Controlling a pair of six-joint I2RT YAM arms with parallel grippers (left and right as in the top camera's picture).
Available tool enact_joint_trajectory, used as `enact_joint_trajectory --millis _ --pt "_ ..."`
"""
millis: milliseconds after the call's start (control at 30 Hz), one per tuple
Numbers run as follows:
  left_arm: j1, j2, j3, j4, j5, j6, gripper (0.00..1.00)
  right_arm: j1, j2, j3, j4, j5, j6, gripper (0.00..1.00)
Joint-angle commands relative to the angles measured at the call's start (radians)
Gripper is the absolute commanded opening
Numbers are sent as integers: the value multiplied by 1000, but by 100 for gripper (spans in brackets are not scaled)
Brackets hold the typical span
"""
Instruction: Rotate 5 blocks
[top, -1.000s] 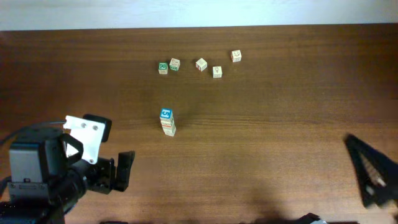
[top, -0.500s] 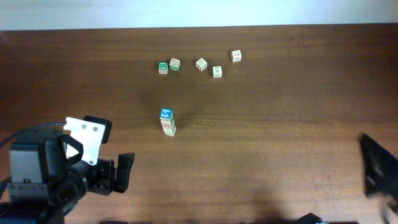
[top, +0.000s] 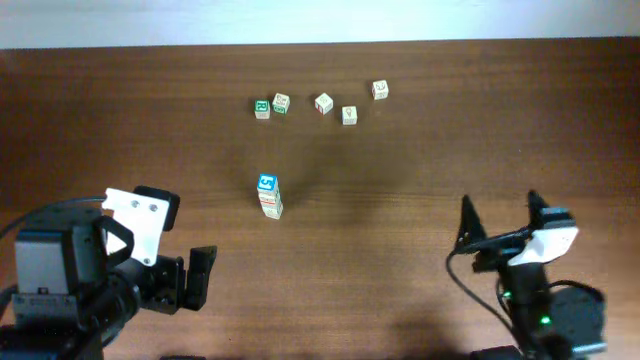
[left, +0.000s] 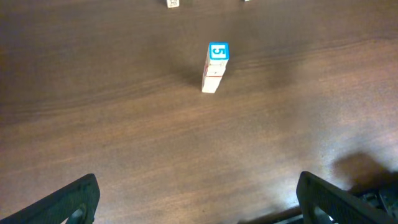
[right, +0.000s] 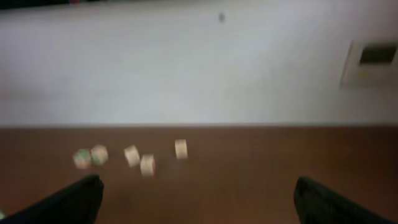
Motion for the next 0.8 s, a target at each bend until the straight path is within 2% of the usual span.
enact_joint_trajectory --millis 0,233,333,767 --pt "5 -1 6 2 -7 16 99 -9 -111 -179 119 -19 3 98" --pt "5 -1 6 2 -7 16 99 -9 -262 -446 230 -16 3 98" --pt "5 -1 6 2 -7 16 99 -10 -262 -449 150 -12 -15 98" --pt "5 -1 6 2 -7 16 99 -9 -261 -449 151 -17 -49 98"
